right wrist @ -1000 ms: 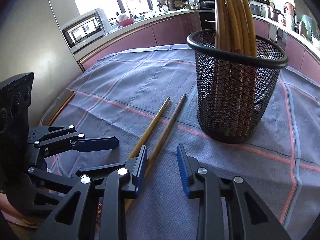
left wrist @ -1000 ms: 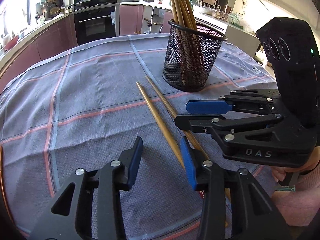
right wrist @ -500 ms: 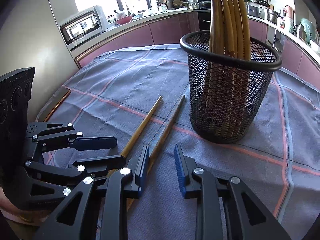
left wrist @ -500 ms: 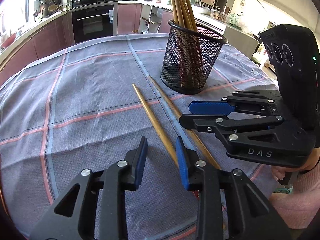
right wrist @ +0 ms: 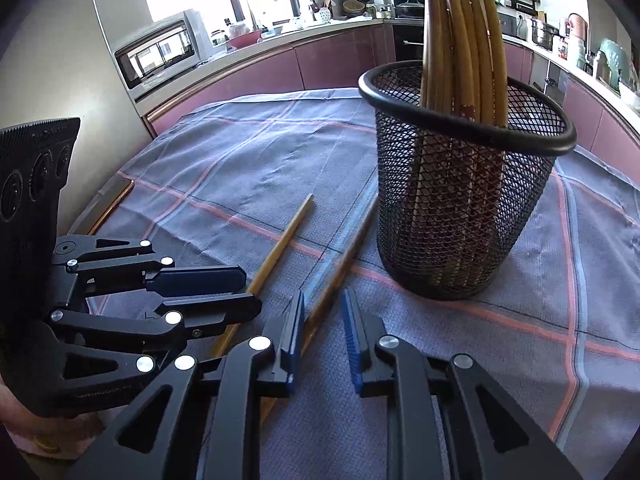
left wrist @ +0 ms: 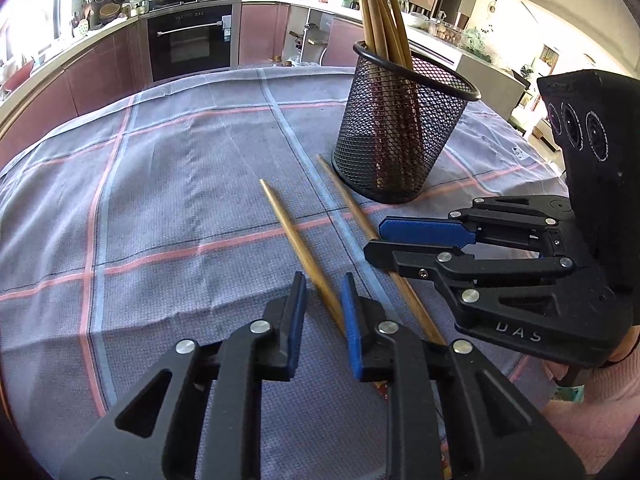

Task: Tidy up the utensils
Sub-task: 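Grasp one chopstick with the left gripper while the right gripper grasps the other, then lift the left gripper's chopstick upright while the right gripper lifts its own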

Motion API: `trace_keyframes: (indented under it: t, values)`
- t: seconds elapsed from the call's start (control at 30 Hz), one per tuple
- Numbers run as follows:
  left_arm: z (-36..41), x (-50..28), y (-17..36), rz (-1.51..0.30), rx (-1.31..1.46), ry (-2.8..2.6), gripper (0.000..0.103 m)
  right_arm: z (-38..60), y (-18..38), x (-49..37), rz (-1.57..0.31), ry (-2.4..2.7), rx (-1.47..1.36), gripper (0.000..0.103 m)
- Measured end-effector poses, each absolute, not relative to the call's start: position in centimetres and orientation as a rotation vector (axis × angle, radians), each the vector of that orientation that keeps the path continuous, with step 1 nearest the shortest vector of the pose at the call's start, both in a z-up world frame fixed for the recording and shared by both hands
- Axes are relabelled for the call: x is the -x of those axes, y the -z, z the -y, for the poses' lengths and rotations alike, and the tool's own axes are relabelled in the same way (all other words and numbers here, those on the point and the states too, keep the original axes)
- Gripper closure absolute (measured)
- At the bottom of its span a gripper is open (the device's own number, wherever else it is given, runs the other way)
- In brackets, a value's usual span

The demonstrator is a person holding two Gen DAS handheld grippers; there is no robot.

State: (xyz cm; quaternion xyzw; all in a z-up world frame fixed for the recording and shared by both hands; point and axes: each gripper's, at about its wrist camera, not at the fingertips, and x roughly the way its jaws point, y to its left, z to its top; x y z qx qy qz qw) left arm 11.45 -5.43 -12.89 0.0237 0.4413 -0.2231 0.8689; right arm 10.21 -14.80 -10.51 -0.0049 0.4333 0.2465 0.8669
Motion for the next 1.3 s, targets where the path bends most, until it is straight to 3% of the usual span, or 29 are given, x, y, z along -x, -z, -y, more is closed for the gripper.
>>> trace_keyframes:
  t: [0.47,1.3]
  values:
    - [5.3,-12.1,13.0,-0.928,-0.008,0.436,0.095,16.6,10.8,-10.2,-0.907,-0.515,-0.109,0.097]
    - [6.3,-12.0,13.1,-0.928,-0.073,0.428,0.093,15.9,10.8,-9.5,-0.908,-0.522,-0.051,0.093]
